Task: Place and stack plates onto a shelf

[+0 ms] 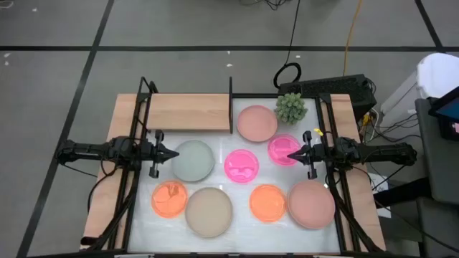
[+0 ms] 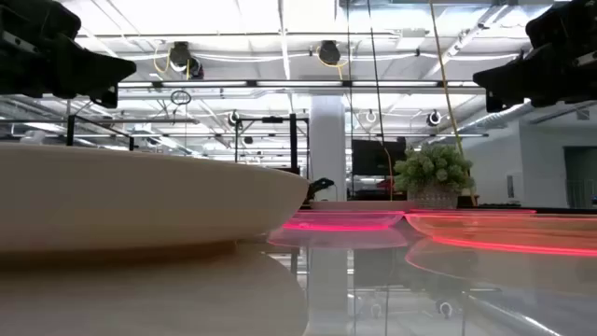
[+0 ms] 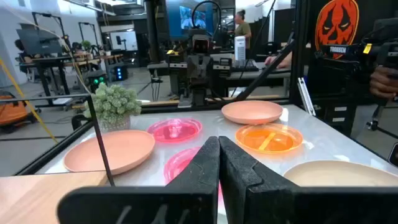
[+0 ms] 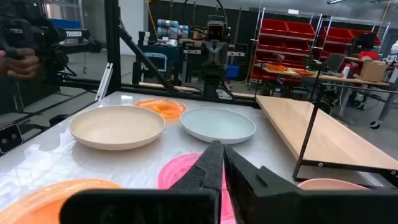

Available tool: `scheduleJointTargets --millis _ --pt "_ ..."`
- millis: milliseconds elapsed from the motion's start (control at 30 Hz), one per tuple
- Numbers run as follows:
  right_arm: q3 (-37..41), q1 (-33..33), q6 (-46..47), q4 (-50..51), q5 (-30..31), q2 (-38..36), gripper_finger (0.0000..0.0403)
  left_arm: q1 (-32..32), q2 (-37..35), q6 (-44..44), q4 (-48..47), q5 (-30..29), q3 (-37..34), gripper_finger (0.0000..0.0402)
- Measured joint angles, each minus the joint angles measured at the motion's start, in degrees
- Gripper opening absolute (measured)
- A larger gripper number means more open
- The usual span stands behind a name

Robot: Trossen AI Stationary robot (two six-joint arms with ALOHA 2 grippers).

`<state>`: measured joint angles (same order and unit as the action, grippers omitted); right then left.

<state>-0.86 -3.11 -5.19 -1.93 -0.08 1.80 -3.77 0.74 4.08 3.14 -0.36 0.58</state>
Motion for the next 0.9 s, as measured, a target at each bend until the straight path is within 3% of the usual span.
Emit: scheduleJointTargets --millis 600,900 --pt "0.0 0.0 0.0 -1.3 0.0 0.0 0.0000 0.0 0.0 0.0 0.0 0.0 0.0 0.0004" --pt "-3.8 0.0 -0.6 -0.8 0.0 2.7 0.0000 0.0 0.0 -0.1 -0.2 0.0 0.0 0.0004"
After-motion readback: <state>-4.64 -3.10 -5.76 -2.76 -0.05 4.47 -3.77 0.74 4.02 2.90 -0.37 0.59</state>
